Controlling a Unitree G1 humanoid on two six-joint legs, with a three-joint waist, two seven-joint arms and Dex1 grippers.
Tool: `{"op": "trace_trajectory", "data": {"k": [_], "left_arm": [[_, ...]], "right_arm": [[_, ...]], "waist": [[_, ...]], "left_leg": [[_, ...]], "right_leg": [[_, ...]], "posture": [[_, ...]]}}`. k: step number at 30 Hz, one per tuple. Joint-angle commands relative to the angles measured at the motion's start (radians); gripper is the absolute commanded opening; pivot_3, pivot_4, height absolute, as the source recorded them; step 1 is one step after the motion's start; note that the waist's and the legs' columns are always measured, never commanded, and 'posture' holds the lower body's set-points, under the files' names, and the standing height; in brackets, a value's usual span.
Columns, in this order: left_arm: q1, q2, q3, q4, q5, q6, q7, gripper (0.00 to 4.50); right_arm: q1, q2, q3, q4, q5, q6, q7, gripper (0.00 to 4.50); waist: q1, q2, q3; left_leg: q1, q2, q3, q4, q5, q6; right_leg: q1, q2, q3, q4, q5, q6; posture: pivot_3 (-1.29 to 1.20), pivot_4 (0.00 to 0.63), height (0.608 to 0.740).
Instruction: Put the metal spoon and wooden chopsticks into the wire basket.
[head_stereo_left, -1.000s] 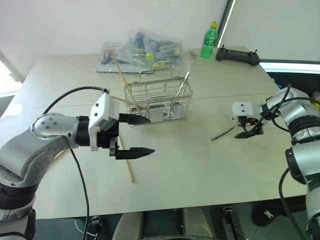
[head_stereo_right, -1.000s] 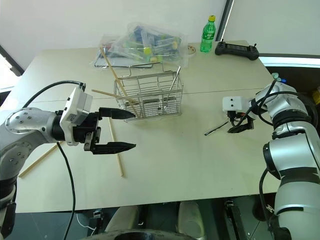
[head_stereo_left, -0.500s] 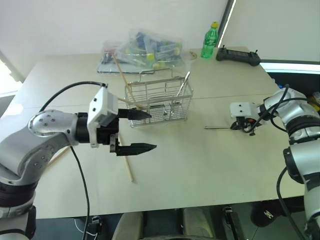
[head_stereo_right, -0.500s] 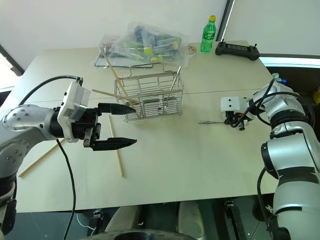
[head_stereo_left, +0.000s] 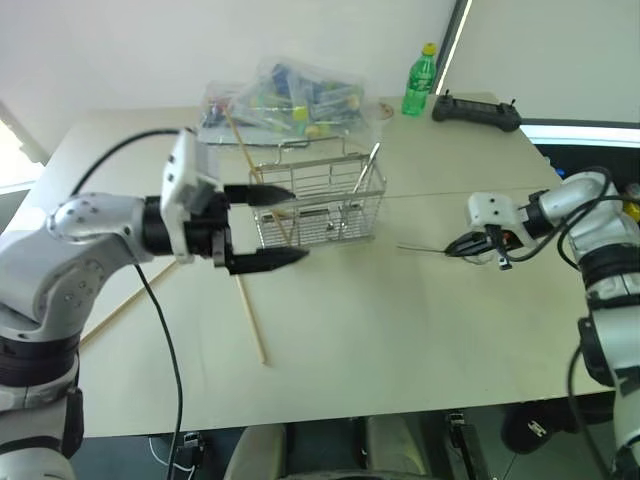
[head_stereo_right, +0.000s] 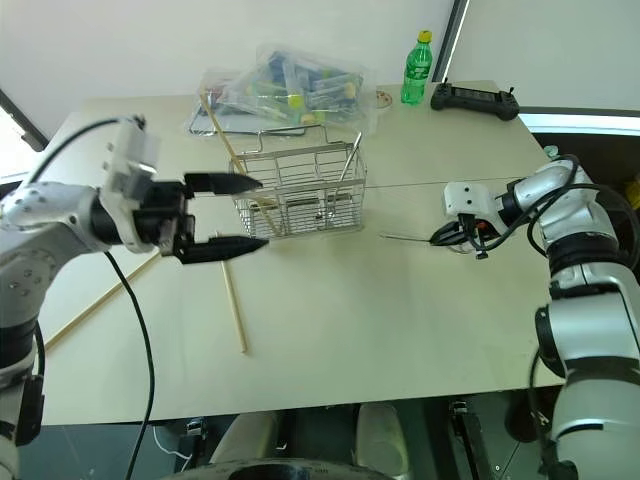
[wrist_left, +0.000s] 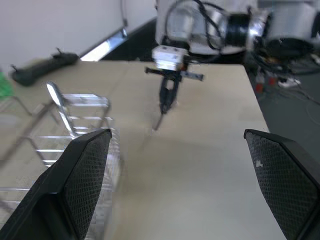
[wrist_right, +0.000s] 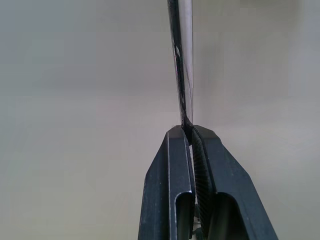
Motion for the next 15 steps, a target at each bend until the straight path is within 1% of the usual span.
{"op": "trace_trajectory", "data": {"k": [1, 4, 7, 8, 9, 11, 13, 15], "left_arm": [[-0.031, -0.003, 0.039, 0.016, -0.007, -0.019, 0.002, 4.5], [-0.045, -0.011, 0.032, 0.037, 0.017, -0.033, 0.0, 4.5], [-0.057, -0.019, 0.03, 0.055, 0.03, -0.043, 0.002, 4.5], [-0.061, -0.026, 0.038, 0.06, 0.023, -0.041, 0.007, 4.5], [-0.063, -0.031, 0.043, 0.063, 0.017, -0.038, 0.011, 4.5], [-0.061, -0.035, 0.049, 0.065, 0.015, -0.038, 0.012, 4.5], [-0.057, -0.032, 0.051, 0.066, 0.027, -0.043, 0.01, 4.5], [-0.062, -0.031, 0.052, 0.072, 0.029, -0.043, 0.008, 4.5]], "right_arm": [[0.097, -0.02, -0.169, -0.415, 0.255, 0.34, -0.071, 0.03], [0.141, 0.027, -0.305, -0.64, 0.427, 0.589, -0.267, 0.03], [0.117, 0.092, -0.384, -0.755, 0.528, 0.715, -0.435, 0.03], [0.077, 0.171, -0.426, -0.766, 0.581, 0.77, -0.571, 0.03], [0.048, 0.228, -0.456, -0.773, 0.62, 0.812, -0.671, 0.03], [0.018, 0.335, -0.476, -0.801, 0.627, 0.804, -0.817, 0.03], [-0.008, 0.413, -0.455, -0.796, 0.582, 0.753, -0.907, 0.03], [-0.035, 0.456, -0.442, -0.766, 0.558, 0.728, -0.962, 0.03]], "waist": [[0.001, 0.0, 0.0], [-0.001, 0.001, 0.0], [0.001, 0.0, 0.0], [0.001, 0.0, 0.0], [0.0, -0.001, -0.001], [0.0, -0.001, -0.001], [0.0, -0.001, -0.001], [0.003, -0.001, 0.0]], "left_leg": [[0.0, 0.001, -0.001, 0.0, 0.0, 0.0], [0.0, 0.001, -0.001, 0.0, 0.0, 0.0], [0.0, 0.001, -0.001, 0.001, 0.0, 0.0], [0.0, 0.001, -0.001, 0.001, 0.0, 0.0], [0.001, 0.001, 0.0, 0.001, 0.0, 0.0], [0.0, 0.001, 0.0, 0.001, 0.0, 0.0], [-0.001, 0.001, -0.001, 0.0, 0.0, 0.0], [-0.002, 0.0, -0.001, 0.0, 0.0, 0.0]], "right_leg": [[0.0, 0.0, 0.0, 0.0, 0.0, 0.0], [-0.001, 0.0, 0.001, 0.0, 0.0, 0.0], [0.0, 0.0, 0.001, 0.0, 0.0, -0.001], [0.0, 0.0, 0.0, 0.0, 0.0, -0.002], [0.0, 0.0, 0.0, 0.0, 0.0, -0.002], [0.0, 0.0, 0.001, 0.0, -0.001, -0.005], [-0.002, 0.001, 0.0, 0.0, 0.001, -0.002], [-0.003, 0.001, 0.0, 0.0, 0.001, -0.002]], "posture": [[0.0, 0.15, 0.731], [0.0, 0.15, 0.731], [0.0, 0.15, 0.731], [0.0, 0.15, 0.731], [0.0, 0.15, 0.731], [0.0, 0.15, 0.731], [0.0, 0.15, 0.731], [0.0, 0.15, 0.731]]}}
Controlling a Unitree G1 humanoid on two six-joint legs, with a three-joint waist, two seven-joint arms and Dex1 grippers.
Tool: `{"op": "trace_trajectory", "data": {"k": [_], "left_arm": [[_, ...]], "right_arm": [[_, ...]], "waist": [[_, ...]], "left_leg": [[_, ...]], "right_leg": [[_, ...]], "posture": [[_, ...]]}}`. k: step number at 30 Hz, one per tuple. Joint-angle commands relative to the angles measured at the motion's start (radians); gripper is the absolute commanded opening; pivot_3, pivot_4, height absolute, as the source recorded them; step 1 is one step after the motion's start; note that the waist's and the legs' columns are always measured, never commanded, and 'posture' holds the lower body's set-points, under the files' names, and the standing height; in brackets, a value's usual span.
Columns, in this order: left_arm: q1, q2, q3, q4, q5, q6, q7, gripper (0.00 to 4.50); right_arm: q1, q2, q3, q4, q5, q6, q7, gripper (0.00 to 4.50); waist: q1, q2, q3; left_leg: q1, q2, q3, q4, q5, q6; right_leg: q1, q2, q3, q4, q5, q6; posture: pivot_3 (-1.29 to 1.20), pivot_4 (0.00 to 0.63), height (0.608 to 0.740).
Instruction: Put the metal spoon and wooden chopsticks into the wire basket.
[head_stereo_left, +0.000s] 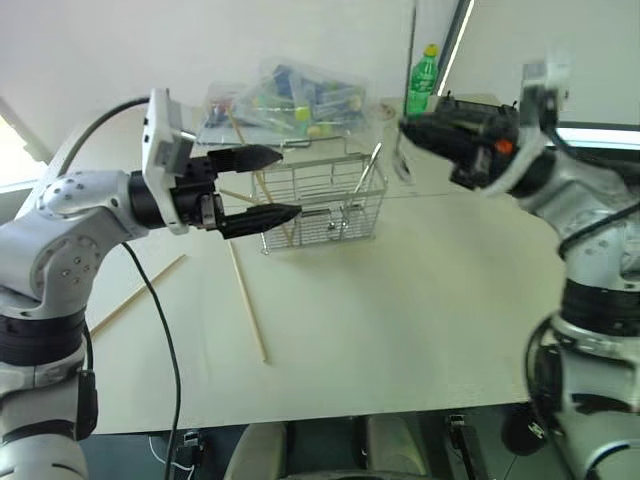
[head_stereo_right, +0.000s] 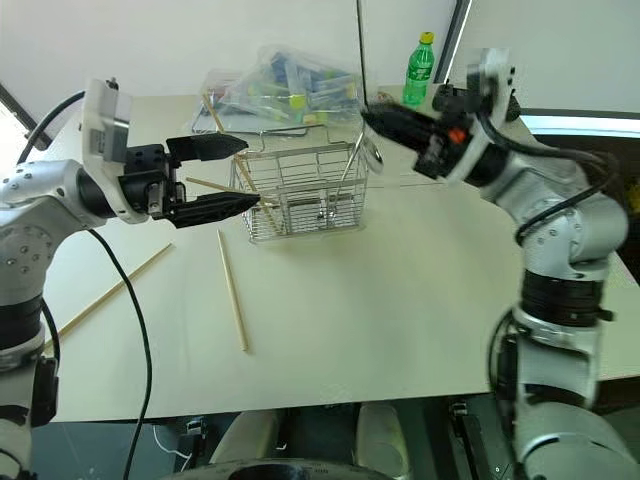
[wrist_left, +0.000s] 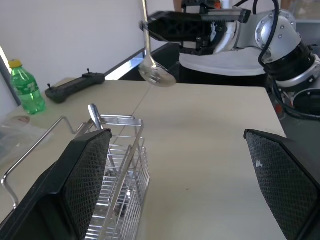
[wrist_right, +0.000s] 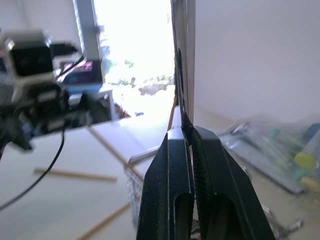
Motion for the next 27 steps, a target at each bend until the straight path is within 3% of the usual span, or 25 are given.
{"op": "trace_trajectory", "data": {"k": [1, 9, 16, 19, 25, 26, 27], "left_arm": [[-0.026, 0.009, 0.036, -0.001, 0.001, -0.02, 0.002, 4.5], [-0.034, 0.012, 0.045, 0.003, 0.001, -0.026, 0.009, 4.5], [-0.019, 0.014, 0.054, -0.013, -0.002, -0.022, 0.025, 4.5], [-0.016, 0.017, 0.057, -0.017, -0.005, -0.021, 0.028, 4.5], [-0.032, 0.018, 0.049, 0.001, 0.004, -0.027, 0.027, 4.5], [-0.037, 0.017, 0.046, 0.008, 0.008, -0.03, 0.024, 4.5], [-0.041, 0.016, 0.043, 0.013, 0.011, -0.032, 0.022, 4.5]], "right_arm": [[-0.062, 0.05, 0.013, 0.036, -0.056, -0.074, -0.108, 0.03], [-0.068, 0.137, 0.092, 0.236, -0.178, -0.233, -0.135, 0.03], [0.017, 0.185, 0.134, 0.268, -0.225, -0.245, -0.172, 0.03], [0.039, 0.188, 0.138, 0.248, -0.229, -0.236, -0.185, 1.07], [0.059, 0.168, 0.136, 0.21, -0.242, -0.222, -0.212, 4.11], [0.059, 0.159, 0.131, 0.2, -0.239, -0.214, -0.214, 4.45], [0.058, 0.149, 0.124, 0.188, -0.234, -0.207, -0.214, 4.45]], "waist": [[0.001, 0.0, 0.0], [-0.004, 0.0, 0.0], [-0.006, 0.0, 0.0], [-0.007, 0.0, 0.0], [-0.007, 0.0, 0.0], [-0.007, 0.0, 0.0], [-0.006, 0.0, 0.0]], "left_leg": [[-0.001, 0.0, 0.0, 0.0, 0.0, 0.0], [0.0, -0.001, 0.003, 0.0, 0.0, 0.0], [0.0, -0.001, 0.003, 0.0, 0.0, 0.0], [0.0, -0.001, 0.003, 0.0, 0.0, 0.0], [0.0, -0.001, 0.002, 0.0, 0.0, 0.0], [0.0, -0.001, 0.002, 0.0, 0.0, 0.0], [0.0, -0.001, 0.002, 0.0, 0.0, 0.0]], "right_leg": [[-0.001, 0.0, 0.0, 0.0, 0.0, 0.0], [-0.001, 0.001, 0.0, 0.0, 0.001, 0.001], [-0.001, 0.001, 0.0, 0.001, 0.001, 0.001], [-0.001, 0.001, 0.0, 0.001, 0.001, 0.001], [-0.001, 0.001, 0.0, 0.001, 0.001, 0.001], [-0.001, 0.001, 0.0, 0.001, 0.001, 0.001], [-0.001, 0.001, 0.0, 0.001, 0.001, 0.001]], "posture": [[0.0, 0.15, 0.731], [0.0, 0.15, 0.731], [0.0, 0.15, 0.731], [0.0, 0.15, 0.731], [0.0, 0.15, 0.731], [0.0, 0.15, 0.731], [0.0, 0.15, 0.731]]}}
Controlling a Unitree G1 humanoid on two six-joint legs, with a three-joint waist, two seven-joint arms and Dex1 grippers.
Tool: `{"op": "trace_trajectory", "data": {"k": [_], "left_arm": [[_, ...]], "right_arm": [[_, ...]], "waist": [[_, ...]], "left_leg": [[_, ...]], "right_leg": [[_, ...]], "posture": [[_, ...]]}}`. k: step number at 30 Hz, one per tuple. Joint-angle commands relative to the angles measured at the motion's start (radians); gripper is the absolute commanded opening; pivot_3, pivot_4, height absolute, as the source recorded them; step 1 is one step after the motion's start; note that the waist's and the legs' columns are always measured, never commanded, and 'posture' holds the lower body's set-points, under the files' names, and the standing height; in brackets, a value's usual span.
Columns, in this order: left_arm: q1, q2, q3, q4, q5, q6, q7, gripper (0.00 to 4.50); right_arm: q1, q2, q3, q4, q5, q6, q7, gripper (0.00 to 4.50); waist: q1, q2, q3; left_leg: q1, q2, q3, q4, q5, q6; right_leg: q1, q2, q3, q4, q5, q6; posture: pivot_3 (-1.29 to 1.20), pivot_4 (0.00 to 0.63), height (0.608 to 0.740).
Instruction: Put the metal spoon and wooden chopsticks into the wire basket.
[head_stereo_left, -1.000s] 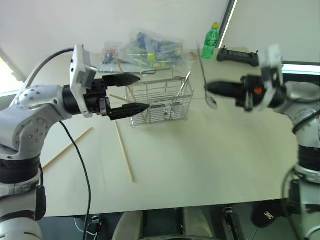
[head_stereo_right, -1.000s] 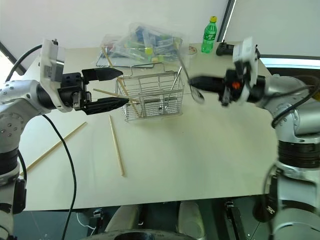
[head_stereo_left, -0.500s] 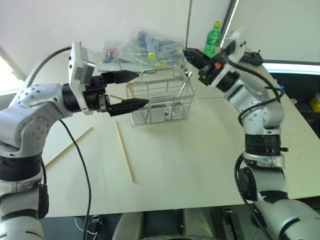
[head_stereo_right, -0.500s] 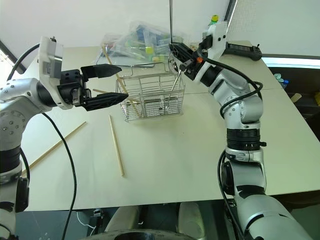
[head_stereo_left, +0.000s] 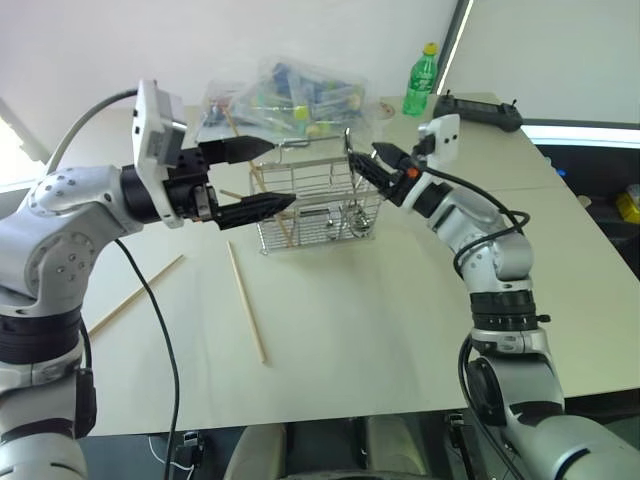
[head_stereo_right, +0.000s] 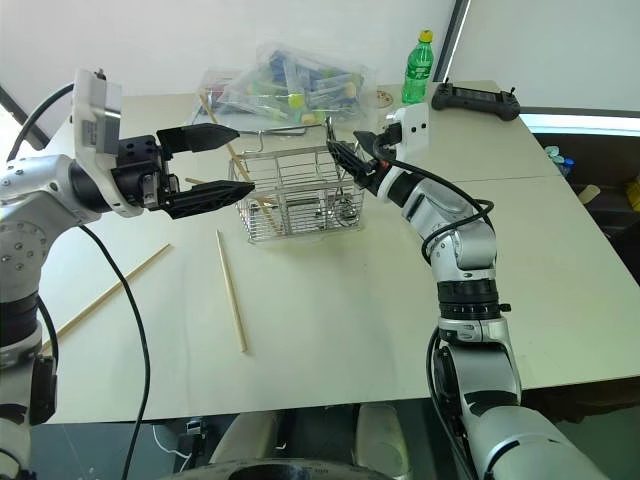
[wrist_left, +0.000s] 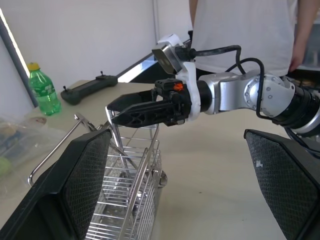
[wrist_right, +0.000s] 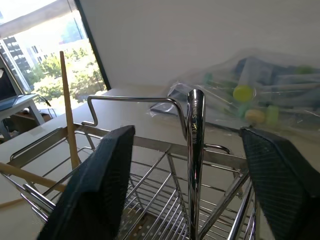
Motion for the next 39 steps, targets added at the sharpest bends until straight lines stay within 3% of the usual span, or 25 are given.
{"op": "trace_trajectory", "data": {"k": [1, 9, 13, 16, 20, 23, 26, 28, 33, 39], "left_arm": [[-0.037, 0.01, 0.026, 0.005, 0.008, -0.022, -0.006, 4.5], [-0.071, 0.013, 0.018, 0.047, 0.033, -0.033, -0.03, 4.5], [-0.092, 0.027, 0.026, 0.068, 0.041, -0.029, -0.047, 4.5], [-0.102, 0.059, 0.041, 0.083, 0.043, -0.024, -0.067, 4.5], [-0.065, 0.177, 0.081, 0.119, 0.088, -0.06, -0.149, 4.5], [-0.041, 0.266, 0.121, 0.193, 0.114, -0.069, -0.199, 4.5], [-0.01, 0.306, 0.143, 0.254, 0.137, -0.082, -0.22, 4.5], [0.018, 0.316, 0.141, 0.293, 0.165, -0.099, -0.228, 4.5], [0.125, 0.377, 0.051, 0.439, 0.356, -0.266, -0.295, 4.5], [0.045, 0.296, -0.125, 0.656, 0.543, -0.368, -0.287, 4.5]], "right_arm": [[-0.011, -0.036, -0.03, -0.077, 0.007, 0.013, -0.007, 4.45], [-0.135, -0.226, -0.172, -0.184, 0.163, 0.162, 0.036, 4.45], [-0.153, -0.395, -0.206, -0.237, 0.246, 0.257, 0.157, 4.45], [-0.064, -0.546, -0.169, -0.347, 0.274, 0.294, 0.311, 4.45], [0.188, -0.715, -0.18, -0.531, 0.318, 0.303, 0.503, 4.45], [0.378, -0.731, -0.223, -0.611, 0.338, 0.295, 0.543, 4.45], [0.526, -0.7, -0.196, -0.612, 0.252, 0.205, 0.54, 4.45], [0.551, -0.673, -0.153, -0.598, 0.189, 0.167, 0.485, 4.45], [0.563, -0.644, -0.16, -0.645, 0.223, 0.176, 0.457, 4.45], [0.577, -0.624, -0.163, -0.689, 0.237, 0.193, 0.406, 4.45]], "waist": [[0.002, 0.0, 0.0], [0.003, 0.001, 0.001], [0.004, 0.001, 0.001], [0.004, 0.0, 0.001], [0.003, -0.001, 0.001], [0.0, -0.001, 0.001], [0.007, -0.002, 0.001], [0.008, -0.001, 0.001], [0.008, -0.002, 0.001], [0.028, -0.003, 0.0]], "left_leg": [[0.0, 0.0, 0.0, 0.0, 0.0, 0.0], [-0.001, 0.0, 0.001, 0.0, 0.0, 0.0], [-0.001, 0.001, 0.0, -0.001, 0.0, 0.001], [-0.001, 0.001, 0.001, -0.001, -0.001, 0.002], [-0.001, 0.002, 0.001, -0.001, -0.002, 0.004], [-0.001, 0.003, 0.005, -0.001, -0.003, 0.004], [0.0, 0.004, 0.005, 0.0, -0.003, 0.004], [0.0, 0.004, 0.005, 0.001, -0.003, 0.004], [0.0, 0.004, 0.003, 0.001, -0.003, 0.004], [-0.009, 0.003, 0.002, 0.0, -0.003, 0.004]], "right_leg": [[0.0, 0.0, 0.0, 0.0, 0.0, 0.0], [0.0, 0.0, 0.0, -0.001, 0.0, 0.0], [0.0, 0.0, -0.001, -0.002, 0.0, 0.0], [0.001, 0.0, -0.001, -0.003, 0.0, 0.0], [0.002, 0.0, -0.001, -0.004, -0.002, 0.002], [0.001, -0.001, 0.0, -0.004, -0.002, 0.002], [0.002, -0.001, 0.0, -0.004, -0.006, 0.002], [0.002, -0.002, 0.0, -0.004, -0.007, 0.002], [0.001, -0.005, 0.0, -0.004, -0.004, -0.002], [-0.007, -0.005, -0.001, -0.005, -0.003, -0.002]], "posture": [[0.0, 0.15, 0.731], [0.0, 0.15, 0.731], [0.0, 0.15, 0.731], [0.0, 0.15, 0.731], [0.0, 0.15, 0.731], [0.0, 0.15, 0.731], [0.0, 0.15, 0.731], [0.0, 0.15, 0.731], [0.0, 0.15, 0.731], [0.0, 0.15, 0.731]]}}
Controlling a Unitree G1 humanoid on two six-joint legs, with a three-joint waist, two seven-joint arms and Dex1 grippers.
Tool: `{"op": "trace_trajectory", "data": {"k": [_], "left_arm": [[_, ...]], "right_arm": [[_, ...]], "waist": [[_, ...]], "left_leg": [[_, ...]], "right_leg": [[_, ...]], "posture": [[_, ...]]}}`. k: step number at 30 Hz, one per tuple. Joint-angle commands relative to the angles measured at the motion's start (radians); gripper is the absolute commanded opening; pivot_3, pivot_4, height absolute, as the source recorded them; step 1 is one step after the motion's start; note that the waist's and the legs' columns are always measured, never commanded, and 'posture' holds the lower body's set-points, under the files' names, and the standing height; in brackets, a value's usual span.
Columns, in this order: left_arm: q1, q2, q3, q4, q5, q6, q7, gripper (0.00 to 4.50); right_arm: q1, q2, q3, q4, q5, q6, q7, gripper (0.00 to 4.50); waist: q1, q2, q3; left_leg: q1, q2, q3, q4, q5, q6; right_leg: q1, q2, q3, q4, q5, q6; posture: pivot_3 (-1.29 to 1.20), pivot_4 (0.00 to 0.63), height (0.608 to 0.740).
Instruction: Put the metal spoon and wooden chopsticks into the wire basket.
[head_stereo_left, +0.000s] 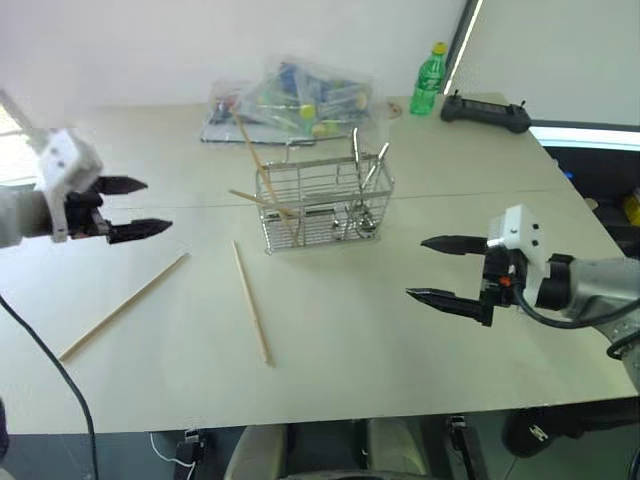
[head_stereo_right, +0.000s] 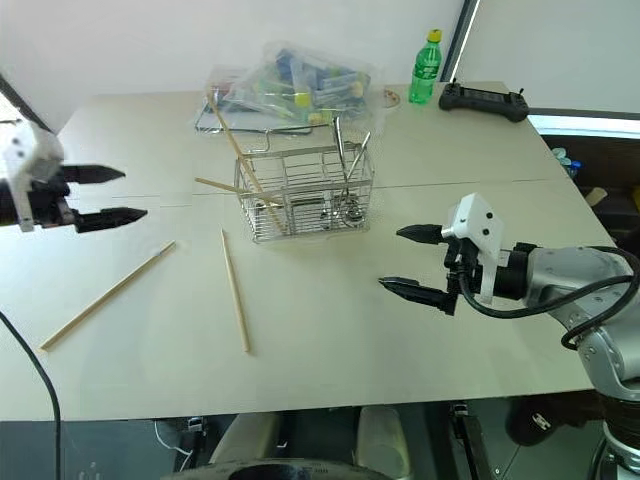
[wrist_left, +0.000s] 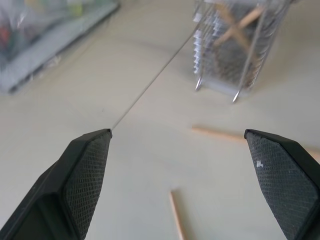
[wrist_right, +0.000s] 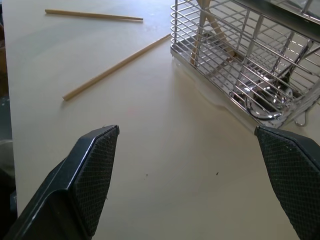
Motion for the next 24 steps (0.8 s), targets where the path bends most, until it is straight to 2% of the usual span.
{"op": "trace_trajectory", "data": {"k": [1, 12, 18, 24], "left_arm": [[-0.056, -0.023, -0.062, 0.096, 0.107, -0.091, 0.006, 4.5], [-0.226, -0.187, -0.233, 0.476, 0.337, -0.248, -0.006, 4.5], [-0.285, -0.212, -0.279, 0.605, 0.435, -0.266, 0.019, 4.5], [-0.304, -0.186, -0.305, 0.629, 0.48, -0.27, -0.07, 4.5]], "right_arm": [[0.004, 0.013, -0.033, -0.057, 0.038, 0.009, -0.033, 4.45], [0.047, 0.035, -0.094, -0.148, 0.136, 0.075, -0.164, 4.45], [0.089, 0.038, -0.121, -0.184, 0.166, 0.09, -0.207, 4.45], [0.113, 0.052, -0.117, -0.186, 0.161, 0.074, -0.239, 4.45]], "waist": [[0.006, -0.001, 0.0], [0.005, -0.003, -0.002], [0.006, -0.004, -0.002], [-0.001, -0.005, -0.003]], "left_leg": [[-0.002, 0.0, 0.0, 0.001, 0.0, 0.0], [-0.003, -0.001, 0.001, 0.003, 0.0, 0.0], [-0.003, -0.001, 0.0, 0.003, 0.0, 0.0], [-0.001, 0.0, 0.001, 0.003, 0.0, 0.0]], "right_leg": [[-0.001, 0.0, 0.0, 0.0, 0.002, 0.003], [-0.001, 0.0, -0.002, 0.001, 0.002, 0.003], [-0.001, 0.001, -0.003, 0.002, 0.002, 0.004], [0.001, 0.001, -0.003, 0.002, 0.002, 0.004]], "posture": [[0.0, 0.15, 0.731], [0.0, 0.15, 0.731], [0.0, 0.15, 0.731], [0.0, 0.15, 0.731]]}}
